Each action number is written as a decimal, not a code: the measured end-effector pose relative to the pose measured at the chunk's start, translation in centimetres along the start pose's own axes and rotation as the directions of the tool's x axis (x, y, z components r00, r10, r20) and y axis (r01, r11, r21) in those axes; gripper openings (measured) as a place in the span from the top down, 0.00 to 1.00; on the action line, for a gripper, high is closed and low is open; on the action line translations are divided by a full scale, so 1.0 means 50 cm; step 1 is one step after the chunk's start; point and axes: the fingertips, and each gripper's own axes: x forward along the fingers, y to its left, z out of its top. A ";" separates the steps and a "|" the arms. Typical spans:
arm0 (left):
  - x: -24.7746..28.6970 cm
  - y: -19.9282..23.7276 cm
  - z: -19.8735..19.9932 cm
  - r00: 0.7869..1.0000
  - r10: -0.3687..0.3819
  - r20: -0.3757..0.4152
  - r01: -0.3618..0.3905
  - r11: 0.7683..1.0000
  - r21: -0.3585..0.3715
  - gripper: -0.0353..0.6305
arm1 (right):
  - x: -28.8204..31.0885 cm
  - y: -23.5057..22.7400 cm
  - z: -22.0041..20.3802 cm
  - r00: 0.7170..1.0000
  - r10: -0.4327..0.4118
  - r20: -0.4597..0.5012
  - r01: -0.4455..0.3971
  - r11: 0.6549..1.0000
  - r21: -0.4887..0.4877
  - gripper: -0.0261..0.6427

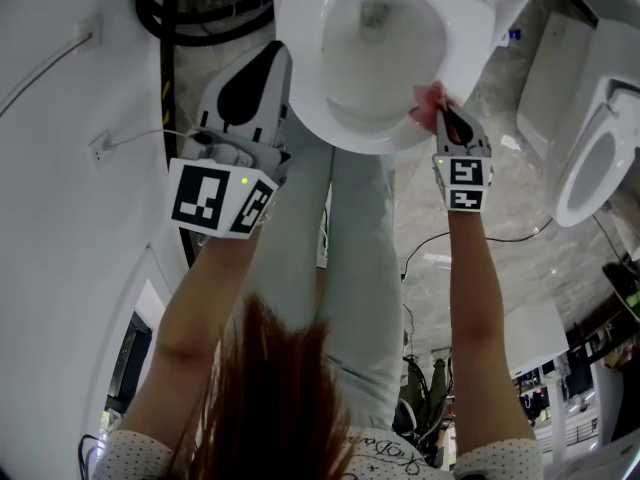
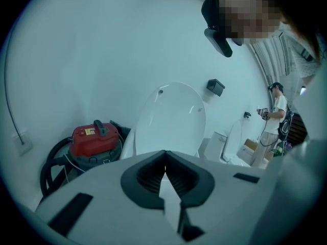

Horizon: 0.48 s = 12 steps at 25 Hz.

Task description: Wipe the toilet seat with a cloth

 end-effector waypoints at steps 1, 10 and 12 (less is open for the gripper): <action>-0.003 0.001 -0.001 1.000 -0.001 -0.001 0.001 1.000 0.000 0.95 | -0.001 0.005 -0.002 1.000 -0.001 -0.001 0.001 1.000 0.003 0.92; -0.029 0.019 -0.013 1.000 0.008 -0.007 -0.008 1.000 -0.013 0.95 | -0.010 0.043 -0.018 1.000 0.013 -0.020 -0.012 1.000 0.004 0.92; -0.036 0.026 -0.015 1.000 0.013 -0.008 -0.013 1.000 -0.014 0.95 | -0.011 0.054 -0.023 0.999 0.021 -0.028 -0.021 1.000 0.002 0.92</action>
